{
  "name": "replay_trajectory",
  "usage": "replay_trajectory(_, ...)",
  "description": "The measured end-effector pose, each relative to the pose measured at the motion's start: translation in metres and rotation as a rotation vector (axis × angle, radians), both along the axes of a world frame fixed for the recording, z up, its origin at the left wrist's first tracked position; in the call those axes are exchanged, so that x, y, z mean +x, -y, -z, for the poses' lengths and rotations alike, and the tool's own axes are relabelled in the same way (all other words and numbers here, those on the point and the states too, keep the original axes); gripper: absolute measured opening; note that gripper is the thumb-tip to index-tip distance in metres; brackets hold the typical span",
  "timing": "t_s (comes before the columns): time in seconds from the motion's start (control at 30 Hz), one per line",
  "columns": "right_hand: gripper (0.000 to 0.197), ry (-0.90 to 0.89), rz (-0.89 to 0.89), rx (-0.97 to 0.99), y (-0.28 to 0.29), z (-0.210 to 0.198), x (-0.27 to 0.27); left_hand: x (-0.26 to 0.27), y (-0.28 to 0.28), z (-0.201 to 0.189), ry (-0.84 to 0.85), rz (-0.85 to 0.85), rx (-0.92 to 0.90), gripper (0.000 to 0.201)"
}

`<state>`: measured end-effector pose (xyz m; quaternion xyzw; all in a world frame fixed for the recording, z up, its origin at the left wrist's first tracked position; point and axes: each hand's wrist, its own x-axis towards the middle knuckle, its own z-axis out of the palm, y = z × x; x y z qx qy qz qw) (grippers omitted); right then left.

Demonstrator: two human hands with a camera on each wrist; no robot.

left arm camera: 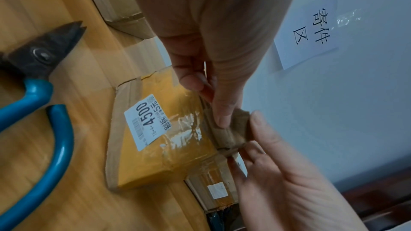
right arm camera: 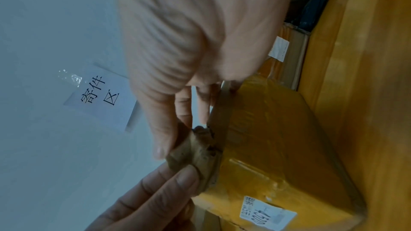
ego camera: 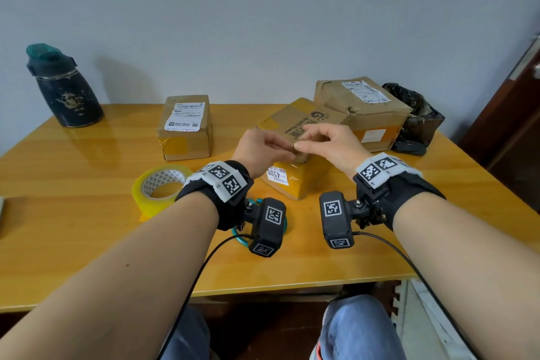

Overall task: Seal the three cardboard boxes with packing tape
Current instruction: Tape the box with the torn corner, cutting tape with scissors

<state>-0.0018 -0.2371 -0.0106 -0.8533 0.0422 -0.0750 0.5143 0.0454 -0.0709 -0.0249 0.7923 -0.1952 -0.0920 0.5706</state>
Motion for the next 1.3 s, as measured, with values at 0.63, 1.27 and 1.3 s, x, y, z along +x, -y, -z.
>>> replay_trajectory(0.63, 0.01, 0.0, -0.026, 0.089, 0.009, -0.001, -0.009, -0.009, 0.003, -0.002, 0.065, 0.069, 0.091, 0.025)
replay_trajectory(1.27, 0.016, -0.127, -0.148, -0.18, 0.012, -0.009, -0.015, -0.01, 0.011, 0.002, 0.252, 0.088, 0.237, 0.035)
replay_trajectory(1.3, 0.014, -0.127, -0.135, -0.165, 0.013, -0.009, -0.015, -0.01, 0.01, 0.003, 0.247, 0.088, 0.225, 0.037)
